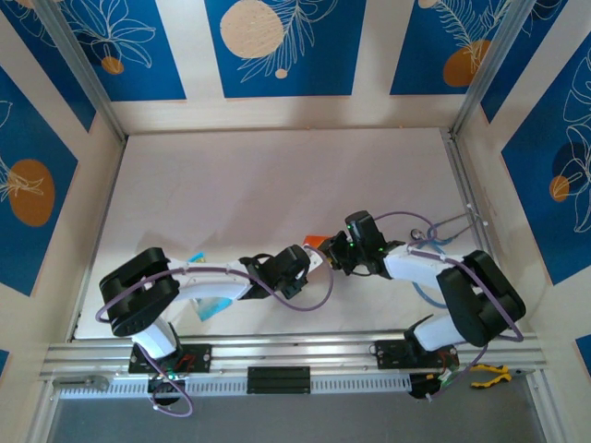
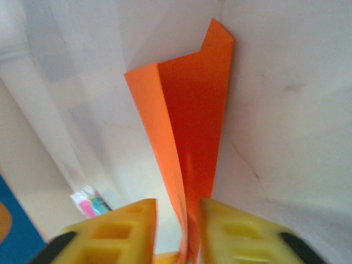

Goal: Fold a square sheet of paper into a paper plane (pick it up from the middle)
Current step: Fold the wing for the fifth time at the center of the table.

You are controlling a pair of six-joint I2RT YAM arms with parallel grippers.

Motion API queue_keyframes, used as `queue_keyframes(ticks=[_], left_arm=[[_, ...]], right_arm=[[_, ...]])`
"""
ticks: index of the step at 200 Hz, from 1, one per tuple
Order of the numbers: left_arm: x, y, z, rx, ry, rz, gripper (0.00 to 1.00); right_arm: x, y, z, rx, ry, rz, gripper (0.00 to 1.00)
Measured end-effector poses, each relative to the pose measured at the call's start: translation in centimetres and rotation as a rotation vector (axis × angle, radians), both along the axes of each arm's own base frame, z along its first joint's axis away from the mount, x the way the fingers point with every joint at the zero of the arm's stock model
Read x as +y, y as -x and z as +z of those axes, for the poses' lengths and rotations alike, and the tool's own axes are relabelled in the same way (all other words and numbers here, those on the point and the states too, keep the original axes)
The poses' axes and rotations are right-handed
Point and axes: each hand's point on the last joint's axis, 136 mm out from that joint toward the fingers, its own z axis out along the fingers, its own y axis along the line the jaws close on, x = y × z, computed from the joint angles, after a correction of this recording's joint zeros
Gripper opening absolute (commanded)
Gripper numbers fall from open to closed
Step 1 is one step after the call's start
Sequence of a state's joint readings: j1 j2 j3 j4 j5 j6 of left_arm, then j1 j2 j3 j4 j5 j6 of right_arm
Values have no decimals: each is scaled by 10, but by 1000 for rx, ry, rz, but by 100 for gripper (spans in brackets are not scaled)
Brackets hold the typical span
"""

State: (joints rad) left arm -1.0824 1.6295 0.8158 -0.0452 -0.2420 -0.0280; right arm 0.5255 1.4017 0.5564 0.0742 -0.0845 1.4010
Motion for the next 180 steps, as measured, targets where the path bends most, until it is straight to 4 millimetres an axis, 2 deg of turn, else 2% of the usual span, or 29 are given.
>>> queue_keyframes(ticks=[9, 23, 48, 82, 134, 157, 180], left_arm=[[-1, 1, 0, 13, 8, 0, 16], [-1, 1, -1, 37, 23, 4, 16], [-4, 3, -1, 76, 47, 0, 17], [-7, 3, 0, 127, 79, 7, 19], [-9, 5, -11, 207, 81, 29, 21], [-7, 6, -15, 230, 77, 36, 22], [-8, 6, -15, 239, 83, 42, 17]], right_arm=[[-3, 1, 6, -18, 18, 11, 47], [-9, 1, 17, -46, 37, 7, 51], [-22, 5, 34, -88, 64, -7, 52], [-37, 14, 45, -118, 88, -33, 52], [-54, 37, 27, -87, 112, -54, 53], [-55, 40, 23, -75, 116, -56, 53], [-55, 39, 22, -71, 112, -56, 52]])
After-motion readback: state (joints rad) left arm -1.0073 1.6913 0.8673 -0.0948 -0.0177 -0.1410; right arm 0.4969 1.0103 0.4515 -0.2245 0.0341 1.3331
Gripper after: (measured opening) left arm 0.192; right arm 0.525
